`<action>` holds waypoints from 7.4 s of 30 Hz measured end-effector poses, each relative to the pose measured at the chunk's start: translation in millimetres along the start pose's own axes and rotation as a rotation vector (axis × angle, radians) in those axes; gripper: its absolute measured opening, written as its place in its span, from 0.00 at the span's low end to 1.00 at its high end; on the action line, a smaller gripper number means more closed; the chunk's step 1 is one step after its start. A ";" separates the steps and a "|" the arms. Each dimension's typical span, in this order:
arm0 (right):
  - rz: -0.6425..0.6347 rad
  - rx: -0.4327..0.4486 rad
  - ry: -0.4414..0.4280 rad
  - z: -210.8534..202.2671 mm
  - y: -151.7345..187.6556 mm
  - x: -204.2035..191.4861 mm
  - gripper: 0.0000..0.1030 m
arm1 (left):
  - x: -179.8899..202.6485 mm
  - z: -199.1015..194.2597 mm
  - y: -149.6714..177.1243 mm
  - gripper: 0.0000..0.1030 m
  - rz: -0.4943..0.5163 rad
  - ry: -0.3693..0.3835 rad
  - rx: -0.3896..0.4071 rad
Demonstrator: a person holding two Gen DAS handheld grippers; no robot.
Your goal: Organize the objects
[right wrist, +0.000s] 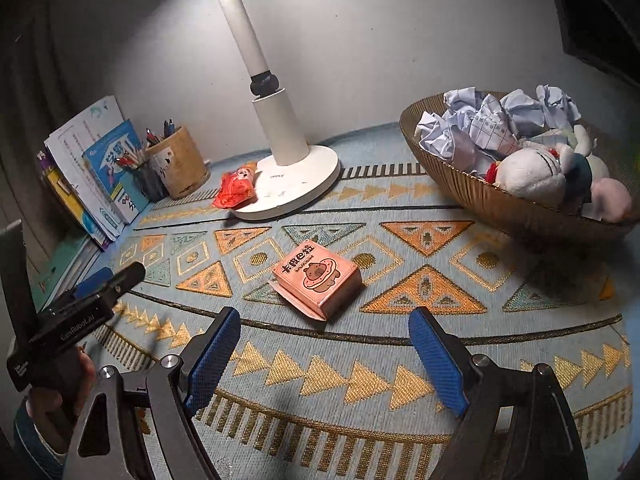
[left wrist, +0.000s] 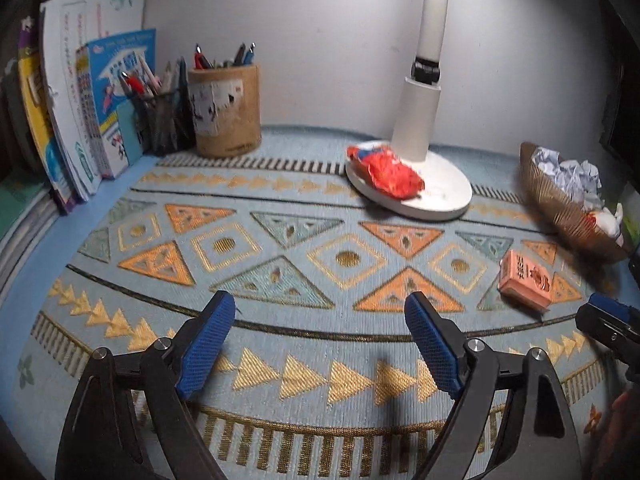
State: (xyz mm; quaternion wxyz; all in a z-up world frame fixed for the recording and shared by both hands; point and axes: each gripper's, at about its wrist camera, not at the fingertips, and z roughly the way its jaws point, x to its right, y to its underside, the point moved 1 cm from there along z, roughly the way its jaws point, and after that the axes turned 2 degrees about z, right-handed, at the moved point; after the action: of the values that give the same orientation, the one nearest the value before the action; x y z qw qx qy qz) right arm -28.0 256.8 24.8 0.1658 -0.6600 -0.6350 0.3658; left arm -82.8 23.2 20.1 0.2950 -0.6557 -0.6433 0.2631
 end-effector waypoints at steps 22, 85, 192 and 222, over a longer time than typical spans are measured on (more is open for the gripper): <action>-0.037 -0.175 -0.033 40.8 -19.3 8.6 0.88 | -2.6 6.1 -2.8 0.84 0.004 0.017 -0.062; -0.231 -0.151 0.146 -12.9 51.7 -21.6 0.41 | 33.9 -26.5 45.3 0.40 0.074 0.200 -0.153; -0.029 -0.122 0.298 12.4 38.0 -54.6 0.86 | 8.2 -26.6 53.1 0.99 0.141 -0.009 -0.171; -0.029 -0.171 0.314 18.3 41.2 -56.7 1.00 | -8.7 -16.9 49.0 1.00 0.037 -0.041 -0.190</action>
State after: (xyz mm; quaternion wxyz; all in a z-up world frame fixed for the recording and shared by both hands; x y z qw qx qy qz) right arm -6.9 192.2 -0.2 0.2115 -0.7114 -0.6396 0.2003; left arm -37.2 13.8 -4.1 0.2135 -0.6870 -0.6589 0.2196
